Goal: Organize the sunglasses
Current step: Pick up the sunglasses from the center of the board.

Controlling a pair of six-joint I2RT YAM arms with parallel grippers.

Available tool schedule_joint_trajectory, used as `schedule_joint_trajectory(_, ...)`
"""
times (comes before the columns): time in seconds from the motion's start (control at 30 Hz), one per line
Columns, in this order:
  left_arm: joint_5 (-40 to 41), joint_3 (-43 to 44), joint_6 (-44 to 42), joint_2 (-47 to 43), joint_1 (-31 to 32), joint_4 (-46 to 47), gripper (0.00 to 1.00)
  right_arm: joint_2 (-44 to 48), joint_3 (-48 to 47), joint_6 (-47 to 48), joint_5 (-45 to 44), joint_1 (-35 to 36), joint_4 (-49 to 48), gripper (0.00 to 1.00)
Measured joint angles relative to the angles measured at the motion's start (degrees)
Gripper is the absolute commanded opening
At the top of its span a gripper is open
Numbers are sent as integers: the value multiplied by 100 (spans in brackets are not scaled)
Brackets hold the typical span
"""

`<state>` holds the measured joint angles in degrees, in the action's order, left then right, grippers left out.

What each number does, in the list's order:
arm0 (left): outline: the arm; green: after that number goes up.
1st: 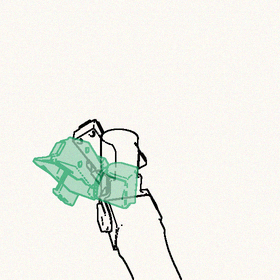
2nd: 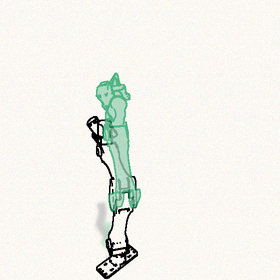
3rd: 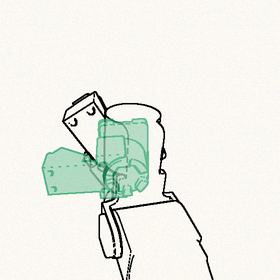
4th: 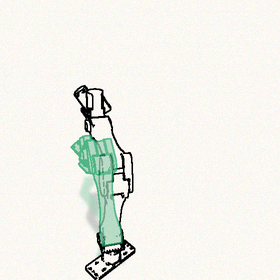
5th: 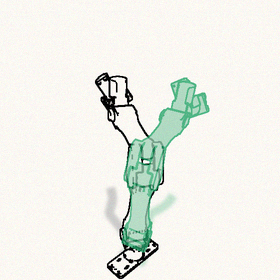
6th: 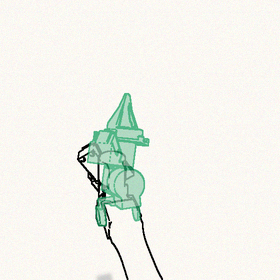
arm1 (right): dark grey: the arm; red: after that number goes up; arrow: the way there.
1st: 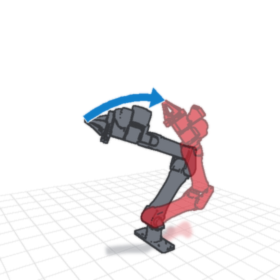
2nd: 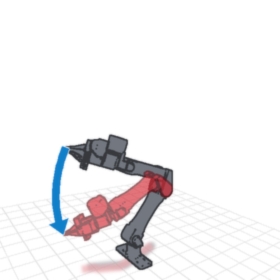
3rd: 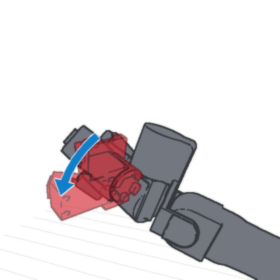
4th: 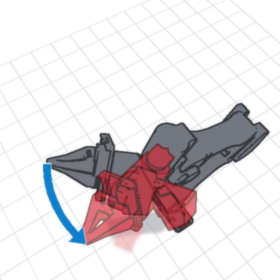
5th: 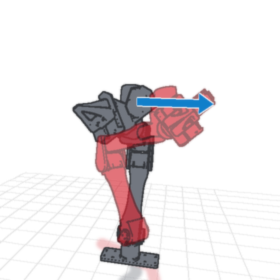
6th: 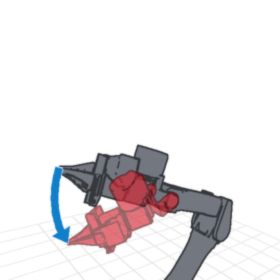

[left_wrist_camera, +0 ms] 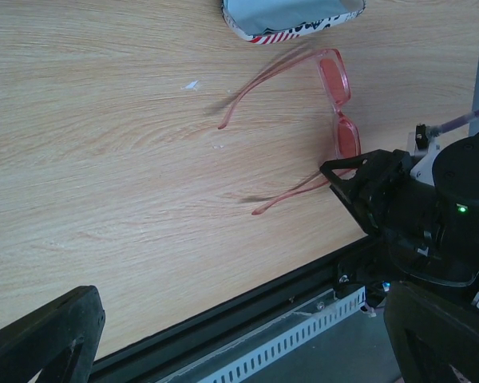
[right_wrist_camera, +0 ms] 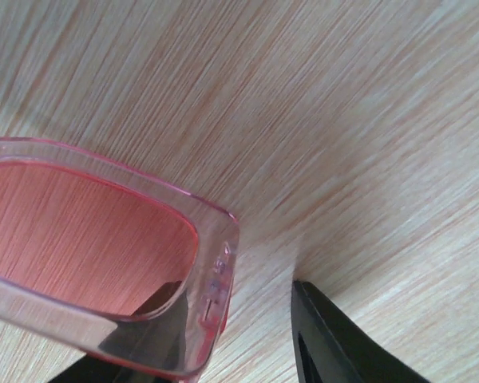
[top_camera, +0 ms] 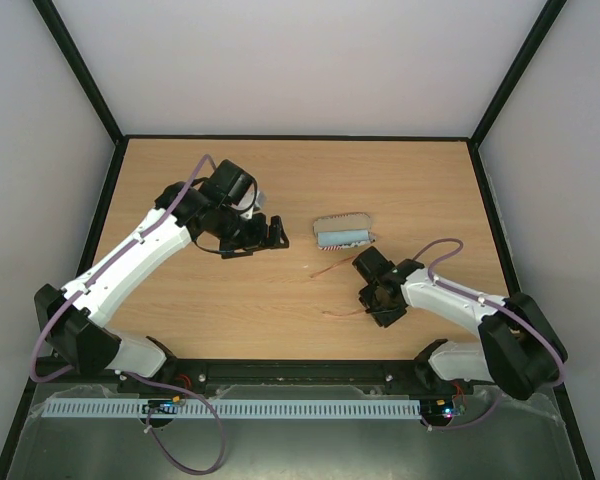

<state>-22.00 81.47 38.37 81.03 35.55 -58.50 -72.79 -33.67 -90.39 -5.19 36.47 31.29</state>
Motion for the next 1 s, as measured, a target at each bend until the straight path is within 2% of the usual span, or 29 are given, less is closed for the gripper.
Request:
schedule_joint_trajectory(0.03,0,0,2,0,0,-2,99,-11,-4,17,-2,-4,-2,37)
schedule_joint_trajectory(0.27,-2,0,2,-7,0,-2,99,4,-26,157,-111,-17,59,2)
schedule_joint_trajectory(0.53,-4,0,24,-7,0,-2,99,470,-238,621,-278,-37,605,1)
schedule_joint_trajectory(0.83,-37,319,109,-17,0,-247,99,1187,-1797,1523,-249,-37,1471,1)
schedule_joint_trajectory(1.0,-105,334,457,-61,116,-249,97,1108,-2465,1943,-146,-39,1805,1)
